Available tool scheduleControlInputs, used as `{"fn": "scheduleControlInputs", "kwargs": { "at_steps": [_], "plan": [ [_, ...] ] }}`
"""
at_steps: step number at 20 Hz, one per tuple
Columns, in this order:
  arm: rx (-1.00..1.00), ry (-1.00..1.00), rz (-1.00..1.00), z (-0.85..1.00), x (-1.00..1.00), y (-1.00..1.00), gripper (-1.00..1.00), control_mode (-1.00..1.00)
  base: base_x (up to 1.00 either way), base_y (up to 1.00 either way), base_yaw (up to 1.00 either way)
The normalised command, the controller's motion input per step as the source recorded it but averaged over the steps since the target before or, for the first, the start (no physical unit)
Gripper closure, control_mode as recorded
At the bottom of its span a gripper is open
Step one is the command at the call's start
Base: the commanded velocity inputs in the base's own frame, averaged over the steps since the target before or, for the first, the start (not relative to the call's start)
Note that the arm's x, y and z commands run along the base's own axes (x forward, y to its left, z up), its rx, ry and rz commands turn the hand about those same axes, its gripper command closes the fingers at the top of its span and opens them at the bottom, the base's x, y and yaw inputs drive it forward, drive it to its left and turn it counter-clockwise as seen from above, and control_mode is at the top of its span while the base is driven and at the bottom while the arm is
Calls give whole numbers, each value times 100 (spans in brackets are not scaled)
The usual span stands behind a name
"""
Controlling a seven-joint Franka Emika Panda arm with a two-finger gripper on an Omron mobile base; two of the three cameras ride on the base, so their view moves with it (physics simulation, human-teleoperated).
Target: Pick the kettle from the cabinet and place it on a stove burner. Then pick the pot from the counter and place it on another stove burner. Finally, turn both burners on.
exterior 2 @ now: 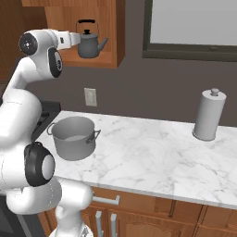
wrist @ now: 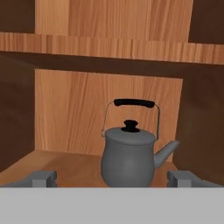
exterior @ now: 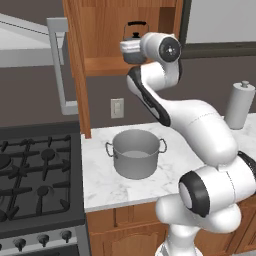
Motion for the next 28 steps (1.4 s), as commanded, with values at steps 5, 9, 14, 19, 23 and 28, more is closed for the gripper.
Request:
{"fn": "scheduleControlInputs", "kwargs": {
  "at_steps": [5,9,14,19,23,28],
  "plan": [
    [0,0,0,0,37,1,-100,-100,0,0,0],
    [0,1,0,0,37,7,-100,-100,0,0,0],
    [0,1,0,0,34,11,-100,-100,0,0,0],
    [0,1,0,0,33,11,-100,-100,0,0,0],
    [0,0,0,0,32,7,-100,-100,0,0,0],
    [0,1,0,0,30,4,-100,-100,0,0,0]
  ]
}}
